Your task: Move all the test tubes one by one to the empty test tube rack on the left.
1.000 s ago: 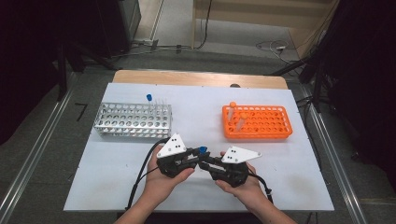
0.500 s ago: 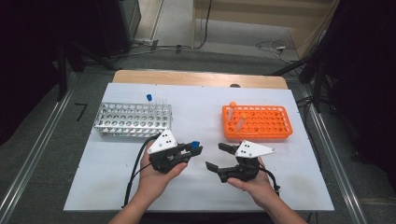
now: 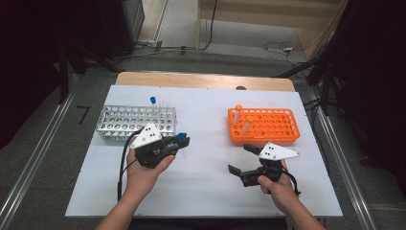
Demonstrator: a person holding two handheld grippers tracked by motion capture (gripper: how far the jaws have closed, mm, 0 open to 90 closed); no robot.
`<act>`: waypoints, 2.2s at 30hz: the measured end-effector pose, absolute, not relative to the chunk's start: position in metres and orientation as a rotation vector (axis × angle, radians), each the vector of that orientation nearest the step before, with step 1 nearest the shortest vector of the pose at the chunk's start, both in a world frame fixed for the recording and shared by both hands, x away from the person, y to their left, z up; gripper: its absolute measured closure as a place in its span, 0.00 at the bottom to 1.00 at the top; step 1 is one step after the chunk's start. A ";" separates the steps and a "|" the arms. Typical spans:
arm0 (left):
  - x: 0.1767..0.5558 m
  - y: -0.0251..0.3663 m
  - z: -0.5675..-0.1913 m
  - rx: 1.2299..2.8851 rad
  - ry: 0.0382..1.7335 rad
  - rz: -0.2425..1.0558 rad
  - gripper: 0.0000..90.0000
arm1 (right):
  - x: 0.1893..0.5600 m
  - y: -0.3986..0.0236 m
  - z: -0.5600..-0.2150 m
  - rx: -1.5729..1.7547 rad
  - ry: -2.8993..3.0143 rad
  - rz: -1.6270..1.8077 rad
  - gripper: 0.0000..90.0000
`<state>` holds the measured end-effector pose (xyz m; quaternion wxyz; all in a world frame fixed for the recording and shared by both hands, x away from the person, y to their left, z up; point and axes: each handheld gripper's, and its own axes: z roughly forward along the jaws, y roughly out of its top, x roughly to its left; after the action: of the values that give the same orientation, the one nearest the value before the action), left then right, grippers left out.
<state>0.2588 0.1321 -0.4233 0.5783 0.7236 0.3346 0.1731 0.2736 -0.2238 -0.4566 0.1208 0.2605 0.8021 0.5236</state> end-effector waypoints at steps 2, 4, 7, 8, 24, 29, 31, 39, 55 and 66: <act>0.261 0.140 -0.423 1.688 0.801 0.425 0.85 | 0.273 -0.231 -0.457 0.772 2.336 1.516 0.03; 0.263 0.147 -0.424 1.681 0.822 0.438 0.85 | 0.273 -0.239 -0.457 0.786 2.327 1.513 0.03; 0.266 0.157 -0.424 1.673 0.846 0.464 0.85 | 0.273 -0.251 -0.459 0.811 2.315 1.503 0.03; 0.268 0.160 -0.423 1.669 0.854 0.472 0.85 | 0.273 -0.255 -0.460 0.819 2.314 1.498 0.03; 0.295 0.201 -0.412 1.600 0.970 0.588 0.85 | 0.275 -0.304 -0.464 0.909 2.252 1.447 0.03; 0.308 0.210 -0.408 1.579 1.001 0.631 0.85 | 0.282 -0.314 -0.467 0.957 2.228 1.449 0.03; 0.313 0.213 -0.407 1.570 1.013 0.652 0.85 | 0.282 -0.316 -0.467 0.965 2.223 1.452 0.03; 0.336 0.224 -0.403 1.529 1.075 0.686 0.85 | 0.283 -0.316 -0.467 0.969 2.217 1.456 0.03; 0.368 0.229 -0.409 1.476 1.175 0.736 0.85 | 0.283 -0.318 -0.467 0.980 2.209 1.461 0.03; 0.378 0.223 -0.422 1.511 1.218 0.732 0.85 | 0.284 -0.318 -0.467 0.978 2.210 1.463 0.03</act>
<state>0.3783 0.2227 -0.4217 0.5087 0.6272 0.5055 0.3039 0.2838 -0.3183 -0.4673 0.1576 0.3417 0.7725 0.5115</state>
